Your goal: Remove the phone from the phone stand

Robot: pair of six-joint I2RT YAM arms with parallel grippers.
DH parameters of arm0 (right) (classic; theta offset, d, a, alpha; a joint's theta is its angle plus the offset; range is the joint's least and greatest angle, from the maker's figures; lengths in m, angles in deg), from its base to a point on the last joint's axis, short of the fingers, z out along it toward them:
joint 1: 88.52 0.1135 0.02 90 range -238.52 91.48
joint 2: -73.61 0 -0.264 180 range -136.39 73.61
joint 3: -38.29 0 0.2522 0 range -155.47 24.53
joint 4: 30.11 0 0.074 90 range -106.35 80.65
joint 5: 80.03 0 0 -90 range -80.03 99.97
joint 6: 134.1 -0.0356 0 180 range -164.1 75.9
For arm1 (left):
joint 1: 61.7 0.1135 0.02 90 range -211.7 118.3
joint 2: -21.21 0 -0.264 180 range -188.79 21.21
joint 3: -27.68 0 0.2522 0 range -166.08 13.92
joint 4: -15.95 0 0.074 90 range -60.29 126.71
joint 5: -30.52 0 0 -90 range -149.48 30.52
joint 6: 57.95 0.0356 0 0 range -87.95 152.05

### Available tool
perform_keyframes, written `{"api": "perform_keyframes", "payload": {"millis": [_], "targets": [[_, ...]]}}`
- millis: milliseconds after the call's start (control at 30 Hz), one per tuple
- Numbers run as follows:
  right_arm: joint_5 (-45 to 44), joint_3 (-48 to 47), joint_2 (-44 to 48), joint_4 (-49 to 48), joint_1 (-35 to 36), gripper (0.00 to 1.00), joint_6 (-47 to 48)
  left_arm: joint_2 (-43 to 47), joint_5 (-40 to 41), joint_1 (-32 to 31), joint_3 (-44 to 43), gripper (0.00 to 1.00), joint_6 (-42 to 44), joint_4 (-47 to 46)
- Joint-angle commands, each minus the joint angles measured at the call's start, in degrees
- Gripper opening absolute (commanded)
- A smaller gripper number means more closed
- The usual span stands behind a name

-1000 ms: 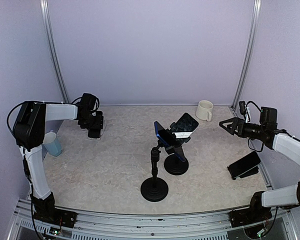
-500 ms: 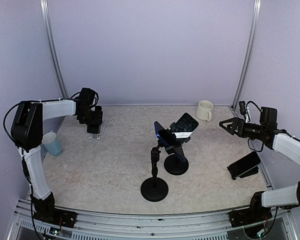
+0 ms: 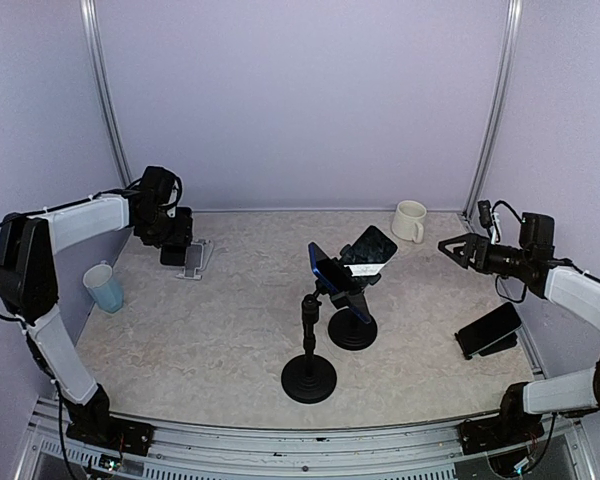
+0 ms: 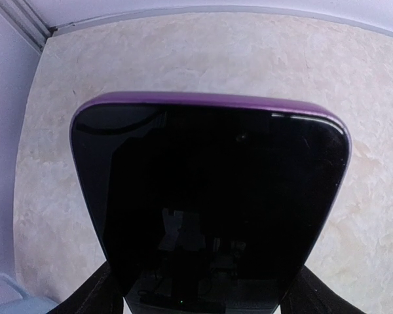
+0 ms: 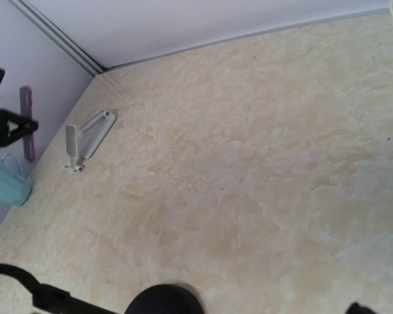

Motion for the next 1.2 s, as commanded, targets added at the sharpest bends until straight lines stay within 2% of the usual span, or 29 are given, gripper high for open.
{"api": "perform_keyframes", "payload": {"millis": [0,267,500,1167], "targets": [[2.1,0.3,-1.0,-3.5,-0.6,1.0,-1.5,7.5,-2.0,0.2,6.4,0.59,-2.7,1.5],[2.3,0.7,-1.6,-4.6,-0.4,1.0,-2.3,14.5,-2.9,-0.6,18.0,0.57,-7.9,1.9],[2.2,0.9,-1.4,-4.8,-0.2,1.0,-2.5,15.9,-1.9,-3.6,25.9,0.57,-11.8,0.2],[0.8,1.7,0.1,-4.5,0.8,1.0,-3.4,8.9,0.2,-7.3,29.4,0.6,-14.6,-4.4]]}}
